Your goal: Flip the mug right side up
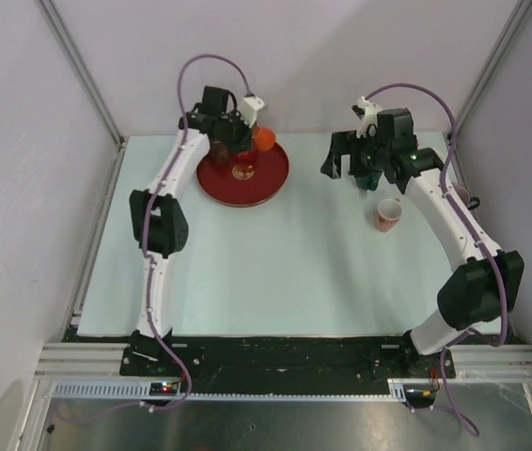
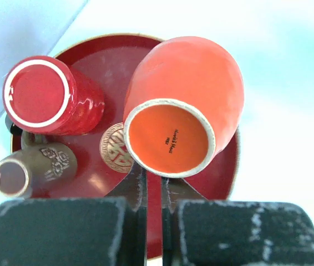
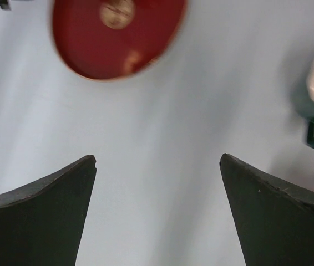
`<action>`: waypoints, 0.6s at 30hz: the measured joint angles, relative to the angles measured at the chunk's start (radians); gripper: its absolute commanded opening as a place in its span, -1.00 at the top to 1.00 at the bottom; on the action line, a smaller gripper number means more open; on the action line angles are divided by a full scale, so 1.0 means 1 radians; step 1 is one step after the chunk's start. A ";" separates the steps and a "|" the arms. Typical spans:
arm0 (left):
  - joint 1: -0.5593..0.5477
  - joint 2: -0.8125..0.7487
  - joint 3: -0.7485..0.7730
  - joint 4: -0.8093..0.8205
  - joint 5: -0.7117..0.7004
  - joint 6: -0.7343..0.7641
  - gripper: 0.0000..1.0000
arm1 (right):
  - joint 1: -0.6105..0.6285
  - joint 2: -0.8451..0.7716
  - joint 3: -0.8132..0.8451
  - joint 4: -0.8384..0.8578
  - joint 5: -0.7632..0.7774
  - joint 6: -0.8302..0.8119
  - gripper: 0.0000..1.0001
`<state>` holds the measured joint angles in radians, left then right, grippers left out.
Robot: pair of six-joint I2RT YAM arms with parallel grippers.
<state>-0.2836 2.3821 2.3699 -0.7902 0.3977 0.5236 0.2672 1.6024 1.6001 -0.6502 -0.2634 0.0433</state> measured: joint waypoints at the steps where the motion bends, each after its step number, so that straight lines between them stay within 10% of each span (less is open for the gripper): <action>1: 0.005 -0.029 -0.006 0.000 0.019 -0.042 1.00 | 0.004 -0.014 -0.030 0.056 -0.038 0.043 -0.99; 18: -0.051 -0.333 -0.064 0.016 0.381 -0.525 1.00 | 0.090 0.025 -0.164 1.004 -0.277 0.733 -0.78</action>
<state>-0.3347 2.0495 2.3062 -0.7738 0.7792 -0.0013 0.3576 1.6272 1.4364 0.3538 -0.5404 0.7761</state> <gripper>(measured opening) 0.049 0.933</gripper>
